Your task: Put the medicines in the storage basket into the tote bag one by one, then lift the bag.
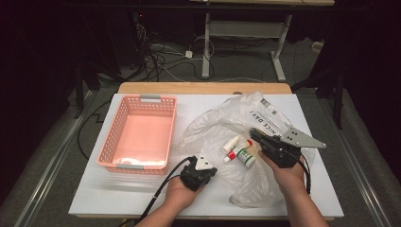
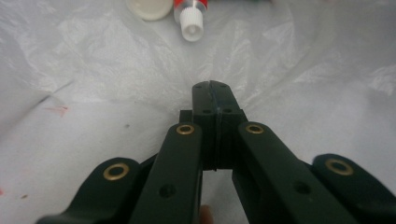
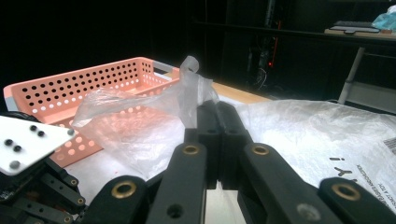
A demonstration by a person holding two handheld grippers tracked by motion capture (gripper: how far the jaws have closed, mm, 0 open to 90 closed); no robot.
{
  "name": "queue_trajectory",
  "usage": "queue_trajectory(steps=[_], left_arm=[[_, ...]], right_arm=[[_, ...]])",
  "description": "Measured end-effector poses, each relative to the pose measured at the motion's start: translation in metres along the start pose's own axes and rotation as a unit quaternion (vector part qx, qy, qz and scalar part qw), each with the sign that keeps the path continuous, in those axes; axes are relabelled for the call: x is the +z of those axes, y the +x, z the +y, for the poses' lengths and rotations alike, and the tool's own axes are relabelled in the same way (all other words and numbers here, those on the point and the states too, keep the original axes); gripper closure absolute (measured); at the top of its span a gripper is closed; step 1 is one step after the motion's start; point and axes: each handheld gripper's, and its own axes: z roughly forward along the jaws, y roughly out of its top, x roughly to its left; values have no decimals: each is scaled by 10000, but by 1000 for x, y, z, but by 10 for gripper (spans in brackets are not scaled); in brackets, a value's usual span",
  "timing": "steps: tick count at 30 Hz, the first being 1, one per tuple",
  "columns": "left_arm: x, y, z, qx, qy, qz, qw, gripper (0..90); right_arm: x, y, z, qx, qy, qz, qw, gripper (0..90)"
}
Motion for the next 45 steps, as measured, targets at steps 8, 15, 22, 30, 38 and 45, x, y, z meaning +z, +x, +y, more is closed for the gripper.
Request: queue_trajectory(steps=[8, 15, 22, 30, 38, 45], left_arm=[[-14, -1, -3, -5, -822, 210, 9964, 888], [-34, -4, 7, 273, -1511, 589, 9864, 888], [-58, 5, 21, 265, -2014, 928, 9747, 888], [-82, 10, 64, 528, -2628, 1158, 9564, 888], [-93, 12, 119, 833, -3114, 1271, 9380, 888], [-104, 14, 162, 1080, -3412, 1399, 9232, 888]], right_arm=[[-2, 0, -2, 5, -36, -5, 10000, 900], [-3, 1, 0, 27, -135, -98, 9999, 900], [-3, 2, 0, 53, -217, -169, 9996, 900], [-4, 7, 18, -49, -495, -247, 9985, 900], [10, 2, 41, -45, -876, -400, 9953, 900], [9, -5, 69, -105, -1211, -538, 9911, 900]])
